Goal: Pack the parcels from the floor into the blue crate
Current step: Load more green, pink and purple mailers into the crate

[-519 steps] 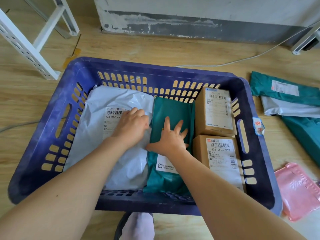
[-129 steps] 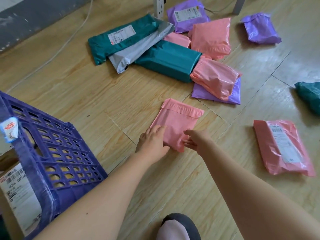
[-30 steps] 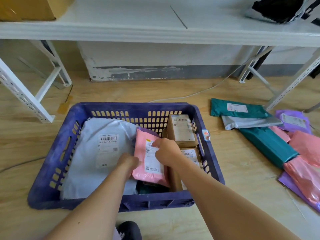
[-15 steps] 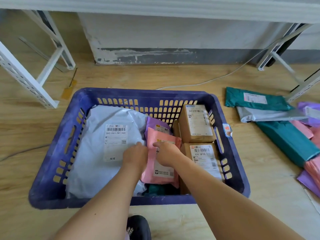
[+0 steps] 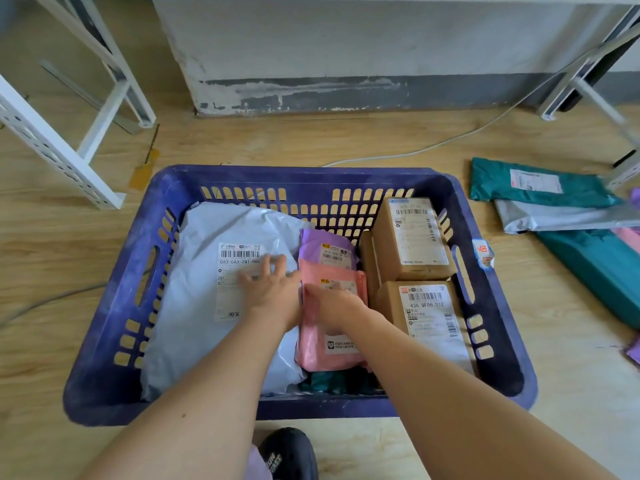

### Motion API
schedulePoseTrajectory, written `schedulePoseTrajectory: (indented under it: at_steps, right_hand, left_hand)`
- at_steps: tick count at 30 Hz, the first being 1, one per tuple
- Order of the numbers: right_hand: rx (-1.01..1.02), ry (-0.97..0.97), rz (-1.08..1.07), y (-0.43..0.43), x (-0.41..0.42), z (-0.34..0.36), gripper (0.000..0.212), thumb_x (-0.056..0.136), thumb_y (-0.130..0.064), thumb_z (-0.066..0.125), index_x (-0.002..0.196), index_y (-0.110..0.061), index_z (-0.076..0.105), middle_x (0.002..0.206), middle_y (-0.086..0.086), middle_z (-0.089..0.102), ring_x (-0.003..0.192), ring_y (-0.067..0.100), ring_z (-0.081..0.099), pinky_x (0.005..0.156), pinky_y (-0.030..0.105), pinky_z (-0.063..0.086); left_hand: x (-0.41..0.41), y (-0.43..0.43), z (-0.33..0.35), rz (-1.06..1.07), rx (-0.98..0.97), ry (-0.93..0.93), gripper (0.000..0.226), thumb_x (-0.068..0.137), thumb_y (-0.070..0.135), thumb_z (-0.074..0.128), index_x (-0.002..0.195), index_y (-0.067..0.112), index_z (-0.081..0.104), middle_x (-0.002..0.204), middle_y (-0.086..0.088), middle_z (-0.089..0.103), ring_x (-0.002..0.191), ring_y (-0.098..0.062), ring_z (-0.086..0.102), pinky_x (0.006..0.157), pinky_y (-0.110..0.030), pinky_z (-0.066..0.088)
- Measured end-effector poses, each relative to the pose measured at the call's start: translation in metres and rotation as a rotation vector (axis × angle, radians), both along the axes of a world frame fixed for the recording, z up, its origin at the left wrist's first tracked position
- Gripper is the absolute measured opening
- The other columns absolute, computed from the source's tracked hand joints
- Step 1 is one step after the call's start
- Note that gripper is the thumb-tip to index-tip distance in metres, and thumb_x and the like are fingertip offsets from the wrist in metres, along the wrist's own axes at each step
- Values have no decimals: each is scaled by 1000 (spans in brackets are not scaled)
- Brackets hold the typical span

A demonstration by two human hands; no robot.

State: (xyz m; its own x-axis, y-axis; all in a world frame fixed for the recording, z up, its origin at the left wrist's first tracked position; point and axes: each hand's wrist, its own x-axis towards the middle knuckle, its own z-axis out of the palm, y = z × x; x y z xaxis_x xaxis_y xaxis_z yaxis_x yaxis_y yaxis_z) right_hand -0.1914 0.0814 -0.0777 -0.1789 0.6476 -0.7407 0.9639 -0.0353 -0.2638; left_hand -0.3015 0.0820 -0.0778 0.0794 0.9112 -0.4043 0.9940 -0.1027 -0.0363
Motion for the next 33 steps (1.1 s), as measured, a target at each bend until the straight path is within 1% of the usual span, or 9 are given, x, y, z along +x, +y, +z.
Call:
schedulePoseTrajectory:
  at_steps: [3,10,16,21,23,26,28,30,33]
  right_hand:
    - [-26,-20,11,-1,-1,-6,61,88,-13,48,142,-21,21,136,20,44,121,37,46,97,42,42]
    - [70,13,35,-2,16,-2,87,86,-2,40,145,-49,-4,157,17,-9,132,43,36,100,45,44]
    - [104,8,37,6,15,-14,84,86,-5,45,146,-45,2,157,13,-2,132,40,36,98,47,44]
    - [52,-33,34,1,16,-19,82,86,-7,49,148,-38,6,156,15,0,133,44,31,94,46,44]
    - [22,-55,51,0,13,-18,85,85,-5,50,148,-37,2,157,14,-5,134,45,28,95,46,44]
    - [-16,-60,74,4,15,-15,90,84,-4,52,148,-39,-2,157,13,-7,135,44,29,95,45,44]
    - [-11,-37,54,6,17,-16,86,85,-6,51,149,-37,2,156,14,2,134,43,30,96,45,43]
    - [43,11,-10,7,18,-17,73,86,-7,48,148,-30,16,148,14,25,128,40,39,91,41,44]
    - [203,40,-68,7,19,-17,55,88,-8,46,139,-22,36,133,12,46,118,35,48,80,36,43]
  left_hand:
    - [8,3,-2,17,31,39,54,82,26,52,134,22,36,142,-7,24,136,-30,17,102,-56,30]
    - [9,20,1,-95,230,68,33,90,8,41,117,20,56,124,-3,50,122,-24,39,96,-38,31]
    - [-3,16,4,-160,285,126,28,90,7,42,116,11,50,120,-7,53,118,-27,44,94,-35,34]
    - [-26,15,13,-197,536,-70,28,60,3,83,68,9,57,64,-9,57,61,-30,56,52,-33,47]
    - [-32,11,13,-196,577,-172,31,59,3,85,65,9,55,60,-8,54,56,-30,55,47,-31,47]
    - [-36,10,8,-226,562,-223,30,59,5,85,66,13,57,65,-5,55,61,-29,57,49,-31,47]
    - [-34,8,8,-215,461,-203,24,69,17,80,87,18,64,92,-4,60,88,-28,59,72,-35,49]
    - [-29,6,3,-189,204,-144,45,86,34,62,128,26,50,138,-2,41,130,-23,35,103,-40,33]
    - [-18,6,-2,-143,-26,-45,60,89,44,54,143,34,29,155,2,10,144,-19,3,111,-51,17]
